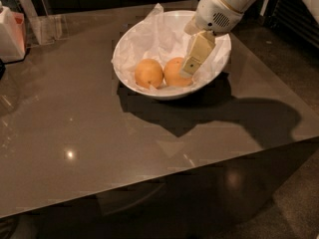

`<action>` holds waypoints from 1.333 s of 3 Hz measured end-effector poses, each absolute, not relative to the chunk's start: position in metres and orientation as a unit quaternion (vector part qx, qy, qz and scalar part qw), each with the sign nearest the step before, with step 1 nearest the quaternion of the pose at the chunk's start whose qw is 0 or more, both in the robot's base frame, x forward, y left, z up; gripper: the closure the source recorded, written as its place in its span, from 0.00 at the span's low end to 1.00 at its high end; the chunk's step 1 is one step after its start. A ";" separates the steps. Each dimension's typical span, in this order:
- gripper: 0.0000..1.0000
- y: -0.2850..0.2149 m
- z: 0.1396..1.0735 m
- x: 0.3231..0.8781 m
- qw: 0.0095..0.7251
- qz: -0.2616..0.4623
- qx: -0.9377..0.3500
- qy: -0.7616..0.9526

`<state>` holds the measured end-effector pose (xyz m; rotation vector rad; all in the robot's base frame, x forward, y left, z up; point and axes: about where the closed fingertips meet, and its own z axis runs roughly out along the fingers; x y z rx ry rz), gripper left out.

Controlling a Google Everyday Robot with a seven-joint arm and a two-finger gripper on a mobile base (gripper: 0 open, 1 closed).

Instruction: Pick orange from white bowl

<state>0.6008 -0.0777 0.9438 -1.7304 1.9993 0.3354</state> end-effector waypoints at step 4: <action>0.07 -0.060 0.879 0.622 0.216 0.190 -0.598 0.748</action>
Offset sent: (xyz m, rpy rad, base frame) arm 0.0362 0.0175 -0.0269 0.1009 0.0074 -0.0352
